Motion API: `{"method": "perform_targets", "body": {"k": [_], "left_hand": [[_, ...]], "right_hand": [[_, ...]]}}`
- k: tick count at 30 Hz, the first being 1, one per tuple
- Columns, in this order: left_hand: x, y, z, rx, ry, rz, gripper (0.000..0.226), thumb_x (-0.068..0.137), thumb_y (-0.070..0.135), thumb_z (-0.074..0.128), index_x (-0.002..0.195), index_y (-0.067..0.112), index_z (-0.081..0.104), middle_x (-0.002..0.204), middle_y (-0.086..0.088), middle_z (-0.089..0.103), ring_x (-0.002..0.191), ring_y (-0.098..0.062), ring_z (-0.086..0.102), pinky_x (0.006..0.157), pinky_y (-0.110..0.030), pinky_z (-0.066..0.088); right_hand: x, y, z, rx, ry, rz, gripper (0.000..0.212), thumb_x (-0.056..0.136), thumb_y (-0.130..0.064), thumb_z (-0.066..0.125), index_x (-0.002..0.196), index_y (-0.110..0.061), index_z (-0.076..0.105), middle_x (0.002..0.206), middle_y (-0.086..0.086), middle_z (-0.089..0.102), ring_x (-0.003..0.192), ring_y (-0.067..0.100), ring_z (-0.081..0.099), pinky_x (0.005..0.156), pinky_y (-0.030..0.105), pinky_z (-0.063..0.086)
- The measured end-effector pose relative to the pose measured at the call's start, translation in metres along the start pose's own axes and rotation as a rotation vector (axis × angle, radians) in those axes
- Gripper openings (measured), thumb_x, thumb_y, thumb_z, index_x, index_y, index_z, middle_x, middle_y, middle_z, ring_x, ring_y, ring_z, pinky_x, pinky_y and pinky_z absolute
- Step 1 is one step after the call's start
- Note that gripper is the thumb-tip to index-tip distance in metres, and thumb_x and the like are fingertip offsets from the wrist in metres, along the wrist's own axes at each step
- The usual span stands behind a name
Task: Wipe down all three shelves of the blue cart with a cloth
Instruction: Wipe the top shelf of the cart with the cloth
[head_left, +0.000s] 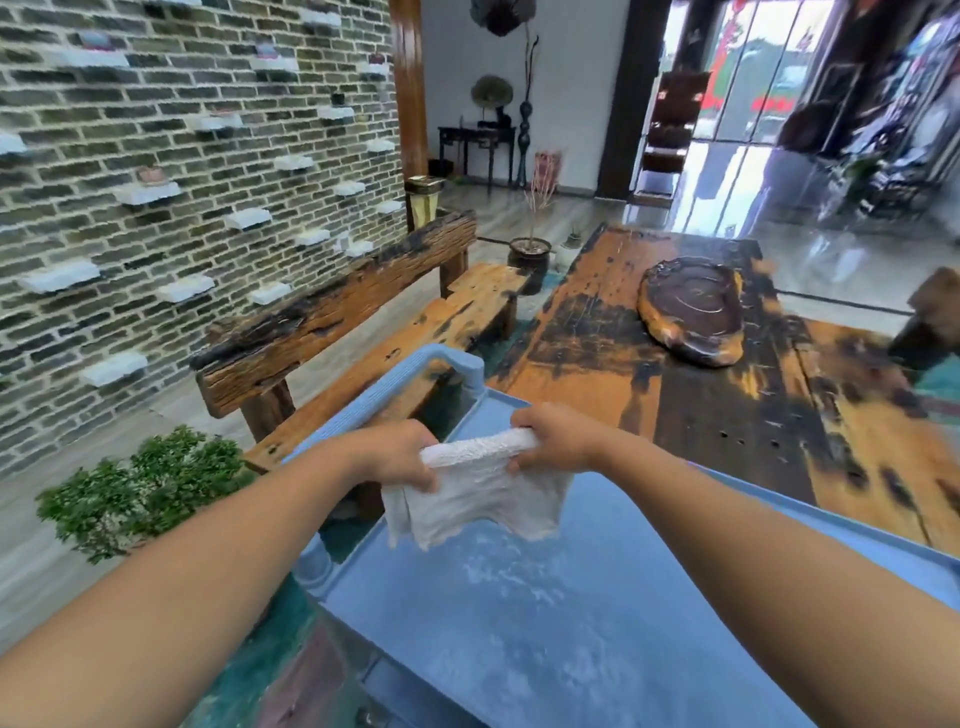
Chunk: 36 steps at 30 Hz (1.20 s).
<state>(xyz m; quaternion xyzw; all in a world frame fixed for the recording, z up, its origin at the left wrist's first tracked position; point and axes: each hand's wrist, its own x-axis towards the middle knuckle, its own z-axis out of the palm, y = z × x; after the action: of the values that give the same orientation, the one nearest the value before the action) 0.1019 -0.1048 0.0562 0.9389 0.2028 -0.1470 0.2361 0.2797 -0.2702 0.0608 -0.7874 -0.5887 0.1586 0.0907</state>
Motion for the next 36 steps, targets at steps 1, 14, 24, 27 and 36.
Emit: {"method": "perform_targets", "body": {"k": [1,14,24,27,36], "left_hand": [[0.002,0.004,0.002,-0.038,-0.024,0.017,0.013,0.083,0.029,0.072,0.09,0.019,0.068,0.092,0.0,0.071,0.082,-0.015,0.066,0.069,-0.028,0.053],[0.079,-0.023,0.035,-0.173,-0.137,0.292,0.014,0.079,0.02,0.07,0.084,0.013,0.059,0.088,-0.002,0.059,0.083,-0.025,0.057,0.072,-0.039,0.045],[0.122,-0.05,0.037,-0.14,0.007,0.386,0.025,0.079,0.015,0.07,0.075,0.023,0.047,0.079,0.003,0.056,0.07,-0.017,0.05,0.056,-0.031,0.033],[0.123,-0.048,0.037,-0.136,0.138,0.412,0.021,0.082,0.008,0.063,0.079,0.02,0.046,0.078,0.003,0.055,0.066,-0.014,0.048,0.052,-0.03,0.03],[0.085,-0.088,0.098,0.087,0.15,0.586,0.027,0.077,-0.009,0.049,0.091,0.014,0.046,0.099,-0.009,0.049,0.08,-0.029,0.046,0.062,-0.039,0.032]], "right_hand": [[-0.007,0.004,0.003,0.025,0.017,0.019,0.025,0.086,-0.03,0.075,0.092,-0.015,0.056,0.092,0.0,0.056,0.085,0.021,0.049,0.069,0.035,0.035],[-0.03,0.019,0.065,0.228,0.117,0.45,0.016,0.084,-0.024,0.072,0.09,-0.02,0.058,0.092,-0.002,0.059,0.084,0.019,0.053,0.062,0.027,0.035],[-0.017,0.007,0.087,0.259,0.25,0.611,0.014,0.081,-0.012,0.063,0.093,-0.018,0.058,0.089,-0.002,0.063,0.084,0.021,0.056,0.061,0.03,0.04],[-0.016,0.006,0.087,0.173,0.385,0.622,0.017,0.08,-0.011,0.064,0.097,-0.014,0.061,0.094,0.003,0.065,0.086,0.024,0.056,0.07,0.038,0.045],[-0.036,-0.021,0.184,0.056,0.387,0.529,0.02,0.082,-0.005,0.061,0.102,-0.004,0.06,0.104,0.014,0.057,0.096,0.036,0.053,0.072,0.044,0.046]]}}
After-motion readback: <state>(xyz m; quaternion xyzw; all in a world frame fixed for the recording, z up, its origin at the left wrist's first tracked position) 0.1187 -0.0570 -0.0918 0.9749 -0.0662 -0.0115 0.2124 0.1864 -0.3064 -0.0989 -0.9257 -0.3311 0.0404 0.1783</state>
